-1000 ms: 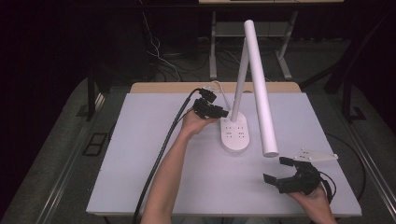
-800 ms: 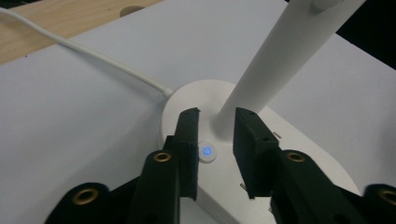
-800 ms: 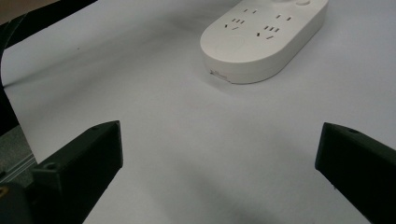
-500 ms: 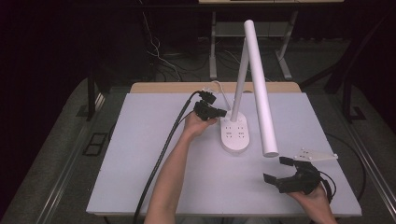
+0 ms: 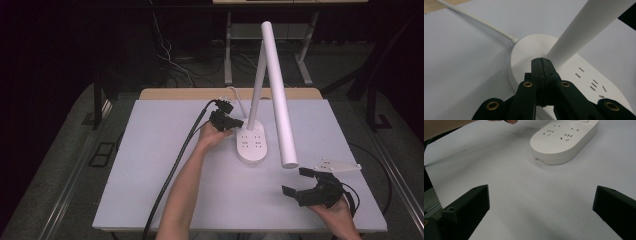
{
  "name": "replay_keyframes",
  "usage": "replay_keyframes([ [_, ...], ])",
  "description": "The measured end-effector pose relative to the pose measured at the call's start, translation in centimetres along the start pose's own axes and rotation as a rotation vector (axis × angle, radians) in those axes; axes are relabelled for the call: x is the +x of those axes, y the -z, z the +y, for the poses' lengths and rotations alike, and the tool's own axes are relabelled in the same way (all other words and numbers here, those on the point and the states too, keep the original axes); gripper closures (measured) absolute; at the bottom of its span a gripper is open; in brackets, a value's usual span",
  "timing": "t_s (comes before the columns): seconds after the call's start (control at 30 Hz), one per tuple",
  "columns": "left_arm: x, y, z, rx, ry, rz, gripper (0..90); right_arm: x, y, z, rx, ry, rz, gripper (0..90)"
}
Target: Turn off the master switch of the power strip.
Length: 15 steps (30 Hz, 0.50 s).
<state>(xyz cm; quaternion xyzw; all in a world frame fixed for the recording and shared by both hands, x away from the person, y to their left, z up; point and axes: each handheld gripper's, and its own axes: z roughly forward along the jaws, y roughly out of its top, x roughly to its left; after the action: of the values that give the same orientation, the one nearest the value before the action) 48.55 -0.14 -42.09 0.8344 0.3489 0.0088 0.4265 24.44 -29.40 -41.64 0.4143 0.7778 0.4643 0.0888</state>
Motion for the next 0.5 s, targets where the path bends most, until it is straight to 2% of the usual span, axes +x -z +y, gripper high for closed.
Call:
replay_keyframes([
  [0.2,-0.12,-0.45,-0.17,0.009,-0.008,-0.001,89.8,-0.04,0.0,0.0,0.002,0.0,-0.004,0.3],
  [0.27,-0.11,-0.65,-0.26,0.007,0.001,0.002,89.8,-0.05,0.01,0.01,0.002,0.0,-0.004,0.3],
  [0.37,-0.03,-0.7,-0.34,-0.005,0.014,-0.002,89.8,-0.1,0.05,-0.01,0.001,0.001,-0.005,0.3],
  [0.43,0.03,-0.62,-0.47,-0.006,-0.006,0.0,89.8,-0.12,0.06,-0.01,0.001,0.003,-0.004,0.3],
  [0.5,0.13,-0.66,-0.69,-0.028,0.011,-0.002,89.9,-0.13,0.03,0.0,0.002,0.005,-0.004,0.3],
])
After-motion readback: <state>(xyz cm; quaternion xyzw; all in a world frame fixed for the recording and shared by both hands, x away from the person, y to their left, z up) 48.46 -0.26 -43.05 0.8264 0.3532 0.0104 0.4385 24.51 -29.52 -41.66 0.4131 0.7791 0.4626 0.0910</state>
